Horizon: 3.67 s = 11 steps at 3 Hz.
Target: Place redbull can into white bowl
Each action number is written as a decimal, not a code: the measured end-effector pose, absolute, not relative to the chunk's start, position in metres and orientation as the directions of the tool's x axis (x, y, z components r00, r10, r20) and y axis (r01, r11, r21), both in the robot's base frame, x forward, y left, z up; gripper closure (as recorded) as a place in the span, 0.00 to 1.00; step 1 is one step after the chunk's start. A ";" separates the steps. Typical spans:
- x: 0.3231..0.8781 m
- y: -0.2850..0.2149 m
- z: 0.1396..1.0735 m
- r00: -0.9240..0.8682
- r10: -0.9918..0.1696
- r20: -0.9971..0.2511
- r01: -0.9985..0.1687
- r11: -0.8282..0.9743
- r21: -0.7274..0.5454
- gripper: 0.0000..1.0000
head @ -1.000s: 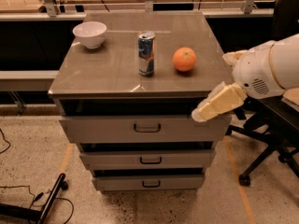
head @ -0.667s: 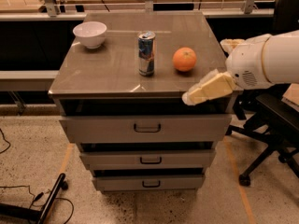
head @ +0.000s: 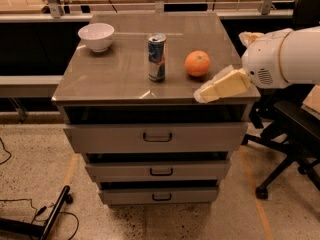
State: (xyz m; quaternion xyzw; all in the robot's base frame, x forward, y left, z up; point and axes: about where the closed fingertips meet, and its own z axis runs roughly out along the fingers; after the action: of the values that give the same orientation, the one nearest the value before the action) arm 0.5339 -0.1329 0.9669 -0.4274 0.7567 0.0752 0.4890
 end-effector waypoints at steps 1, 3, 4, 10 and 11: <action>0.547 -0.124 0.967 -0.142 -0.544 -0.827 -0.704 0.643 -0.302 0.00; 0.611 -0.068 0.958 -0.120 -0.362 -0.925 -0.681 0.707 -0.188 0.00; 0.628 -0.048 0.951 -0.107 -0.272 -0.956 -0.661 0.738 -0.136 0.00; 0.691 0.007 0.937 -0.010 -0.105 -0.994 -0.633 0.770 -0.075 0.00; 0.700 0.017 0.938 0.018 -0.086 -0.996 -0.637 0.767 -0.078 0.16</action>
Offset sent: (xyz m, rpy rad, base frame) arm 0.0963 0.0677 -0.0112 0.2654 -0.1053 -0.0447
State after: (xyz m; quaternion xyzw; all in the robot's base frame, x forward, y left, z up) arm 0.6996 0.0166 0.9378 -0.2703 0.6689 0.2086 0.6603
